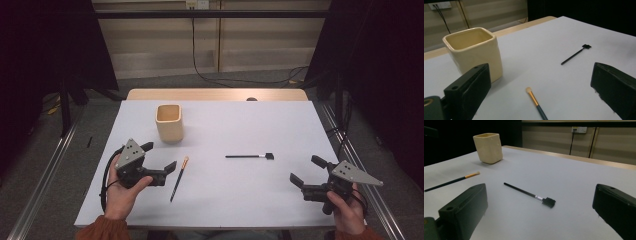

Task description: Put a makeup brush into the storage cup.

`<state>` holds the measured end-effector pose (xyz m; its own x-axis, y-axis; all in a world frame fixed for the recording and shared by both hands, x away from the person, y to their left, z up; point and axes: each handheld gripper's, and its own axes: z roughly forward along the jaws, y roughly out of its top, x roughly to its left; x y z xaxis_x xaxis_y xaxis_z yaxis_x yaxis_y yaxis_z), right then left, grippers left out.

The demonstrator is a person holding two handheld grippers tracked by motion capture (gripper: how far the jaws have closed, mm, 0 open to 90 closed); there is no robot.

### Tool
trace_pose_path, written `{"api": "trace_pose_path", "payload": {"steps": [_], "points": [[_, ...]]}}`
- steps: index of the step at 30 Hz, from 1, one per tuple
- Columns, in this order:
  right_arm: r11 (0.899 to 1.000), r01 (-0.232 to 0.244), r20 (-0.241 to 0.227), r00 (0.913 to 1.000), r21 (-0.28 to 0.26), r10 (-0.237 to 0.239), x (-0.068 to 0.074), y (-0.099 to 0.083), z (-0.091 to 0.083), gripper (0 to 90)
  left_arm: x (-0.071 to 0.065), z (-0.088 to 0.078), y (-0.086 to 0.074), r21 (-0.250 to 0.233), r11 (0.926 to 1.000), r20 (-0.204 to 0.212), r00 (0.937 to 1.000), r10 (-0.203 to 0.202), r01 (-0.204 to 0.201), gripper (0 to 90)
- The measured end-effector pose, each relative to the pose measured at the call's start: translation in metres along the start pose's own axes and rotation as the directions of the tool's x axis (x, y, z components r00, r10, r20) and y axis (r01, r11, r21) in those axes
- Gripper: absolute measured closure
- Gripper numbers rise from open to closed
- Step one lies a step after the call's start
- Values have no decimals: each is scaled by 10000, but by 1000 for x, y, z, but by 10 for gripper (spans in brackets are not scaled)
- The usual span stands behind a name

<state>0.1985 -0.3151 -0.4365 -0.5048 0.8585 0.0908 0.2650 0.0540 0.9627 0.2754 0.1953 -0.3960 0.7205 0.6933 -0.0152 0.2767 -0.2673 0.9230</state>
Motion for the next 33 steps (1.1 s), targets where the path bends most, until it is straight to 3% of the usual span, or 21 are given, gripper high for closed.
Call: {"api": "trace_pose_path", "payload": {"steps": [2, 5, 11, 13, 18, 21, 22, 24, 26, 29, 33], "points": [[10000, 36, -7, 10000, -5, -36, 0, 0, 0, 0, 1, 3, 0, 221, 9997, 98, 9999, 93, -95, 27], [10000, 1, -47, 10000, 17, -1, 0, 0, 0, 0, 4, 8, 0, 457, 9989, 344, 9993, -115, 99, 25], [10000, -23, -49, 10000, 51, 23, 0, 0, 1, 0, 10, 16, 3, 771, 9970, 374, 9993, -19, -10, 29], [10000, -43, -53, 10000, 59, 43, 0, -1, 1, 0, 10, 19, 6, 1036, 9944, 424, 9989, 176, -219, 42], [10000, 37, -83, 10000, 77, -36, 1, 0, 1, 0, 16, 30, 10, 1628, 9867, 711, 9974, -90, -27, 46], [10000, 51, -94, 9999, 83, -50, 0, 0, 1, 0, 19, 36, 11, 2036, 9790, 520, 9985, -146, 37, 47], [10000, -36, -66, 10000, 63, 36, 0, 0, 1, 0, 22, 40, 13, 2336, 9723, 492, 9986, -192, 71, 49], [10000, -19, -67, 10000, 74, 20, -1, 0, 1, 0, 23, 43, 15, 2456, 9694, 475, 9987, -164, 43, 49], [10000, -25, -74, 10000, 57, 26, -1, 0, 1, 0, 23, 45, 18, 2575, 9662, 398, 9992, -17, -86, 49], [10000, -36, -83, 10000, 62, 36, 0, 0, 1, 0, 22, 47, 23, 2924, 9551, 189, 9988, 445, -481, 49], [9999, 48, -55, 10000, 111, -48, 0, 0, 1, 0, 19, 48, 28, 3338, 9395, 358, 9970, 685, -765, 65]]}}
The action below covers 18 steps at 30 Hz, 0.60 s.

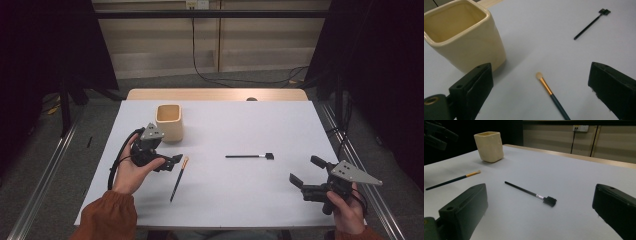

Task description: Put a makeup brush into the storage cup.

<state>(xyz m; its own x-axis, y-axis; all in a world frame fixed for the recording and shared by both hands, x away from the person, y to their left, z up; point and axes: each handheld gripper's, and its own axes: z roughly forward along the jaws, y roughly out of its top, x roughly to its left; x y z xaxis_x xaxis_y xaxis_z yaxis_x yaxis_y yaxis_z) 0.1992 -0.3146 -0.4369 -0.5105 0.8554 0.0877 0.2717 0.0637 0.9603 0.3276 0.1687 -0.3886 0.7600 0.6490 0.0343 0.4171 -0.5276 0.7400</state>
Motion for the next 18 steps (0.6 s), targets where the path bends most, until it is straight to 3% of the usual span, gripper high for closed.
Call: {"api": "trace_pose_path", "payload": {"steps": [5, 12, 18], "points": [[10000, 10, -18, 10000, 17, -10, 0, 0, 0, 0, 2, 3, 2, 590, 9982, -149, 9998, 131, -122, 71], [10000, 21, 12, 10000, 26, -21, 0, 0, 0, 0, 6, 12, 6, 1210, 9917, 126, 9989, -443, 425, 70], [10000, 64, 9, 10000, 40, -64, 0, -1, 0, 0, 7, 20, 6, 2060, 9771, 181, 9981, -582, 533, 71]]}}
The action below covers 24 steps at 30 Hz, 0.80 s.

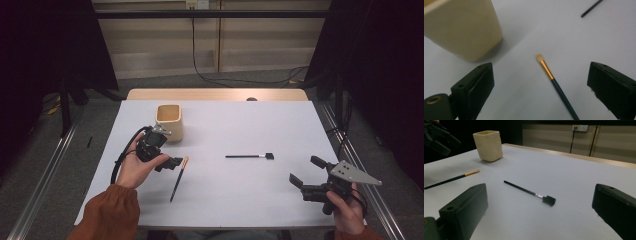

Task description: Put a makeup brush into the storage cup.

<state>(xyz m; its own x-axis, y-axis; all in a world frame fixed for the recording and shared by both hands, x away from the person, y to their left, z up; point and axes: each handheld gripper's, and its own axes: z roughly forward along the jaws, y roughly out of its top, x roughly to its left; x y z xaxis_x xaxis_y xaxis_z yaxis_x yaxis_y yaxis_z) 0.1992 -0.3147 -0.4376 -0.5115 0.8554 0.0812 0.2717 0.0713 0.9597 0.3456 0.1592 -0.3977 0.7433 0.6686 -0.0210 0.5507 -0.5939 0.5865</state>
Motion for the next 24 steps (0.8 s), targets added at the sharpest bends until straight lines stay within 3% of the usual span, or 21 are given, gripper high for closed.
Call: {"api": "trace_pose_path", "payload": {"steps": [9, 14, 17, 19, 24], "points": [[10000, -6, 10, 10000, 13, 6, 0, 0, 0, 0, 0, 15, 2, 1169, 9931, 254, 9996, -94, 64, 81], [10000, -22, -73, 10000, 59, 22, 1, 0, 0, 0, 5, 27, 3, 1933, 9805, 485, 9978, -458, 356, 68], [10000, -30, -75, 10000, 45, 31, 0, 0, 0, 0, 9, 37, 4, 2555, 9650, 762, 9938, -810, 591, 64], [10000, -46, -67, 10000, 19, 47, 0, 0, 0, 0, 11, 41, 5, 2778, 9589, 781, 9935, -830, 582, 57], [10000, 15, -81, 10000, 69, -15, 0, 0, 1, 0, 11, 45, 8, 2867, 9559, 779, 9930, -894, 635, 60]]}}
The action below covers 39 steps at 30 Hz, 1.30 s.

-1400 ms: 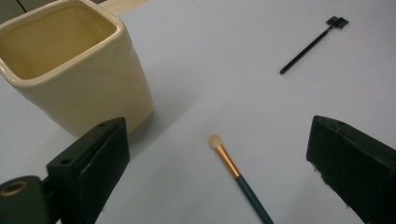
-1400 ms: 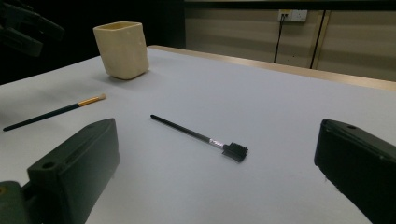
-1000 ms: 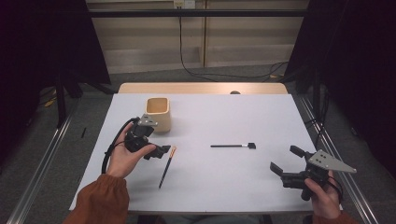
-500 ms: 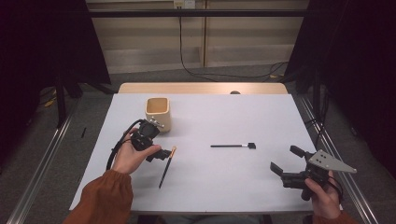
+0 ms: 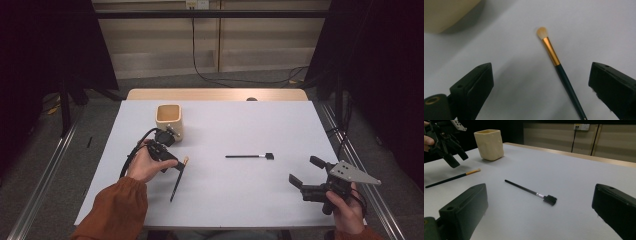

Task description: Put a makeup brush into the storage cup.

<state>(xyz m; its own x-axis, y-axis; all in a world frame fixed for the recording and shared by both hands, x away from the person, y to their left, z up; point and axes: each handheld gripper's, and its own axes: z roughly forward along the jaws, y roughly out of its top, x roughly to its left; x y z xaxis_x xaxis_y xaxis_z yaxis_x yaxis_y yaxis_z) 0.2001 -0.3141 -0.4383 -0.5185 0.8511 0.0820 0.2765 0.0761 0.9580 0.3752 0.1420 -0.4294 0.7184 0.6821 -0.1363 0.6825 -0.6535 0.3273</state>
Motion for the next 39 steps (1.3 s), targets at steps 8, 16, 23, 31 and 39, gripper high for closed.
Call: {"api": "trace_pose_path", "payload": {"steps": [8, 16, 23, 31, 39], "points": [[9999, 111, -65, 9999, 28, -111, 1, 0, 0, 0, -10, 6, 1, 263, 9995, -31, 9998, 199, -198, 259], [9999, 101, -122, 9999, 90, -100, 2, 0, 1, 0, -17, 11, 2, 531, 9983, 22, 9997, -254, 253, 488], [9998, 170, -154, 9997, 142, -167, 2, -1, 2, 0, -24, 15, 7, 870, 9958, -29, 9996, -274, 276, 601], [9996, 232, -176, 9996, 186, -229, 2, -1, 3, 0, -26, 22, 9, 1197, 9910, -368, 9978, -558, 598, 661], [9995, 206, -176, 9996, 234, -202, 2, -1, 3, 0, -28, 24, 11, 1394, 9888, -698, 9966, -442, 536, 706]]}}
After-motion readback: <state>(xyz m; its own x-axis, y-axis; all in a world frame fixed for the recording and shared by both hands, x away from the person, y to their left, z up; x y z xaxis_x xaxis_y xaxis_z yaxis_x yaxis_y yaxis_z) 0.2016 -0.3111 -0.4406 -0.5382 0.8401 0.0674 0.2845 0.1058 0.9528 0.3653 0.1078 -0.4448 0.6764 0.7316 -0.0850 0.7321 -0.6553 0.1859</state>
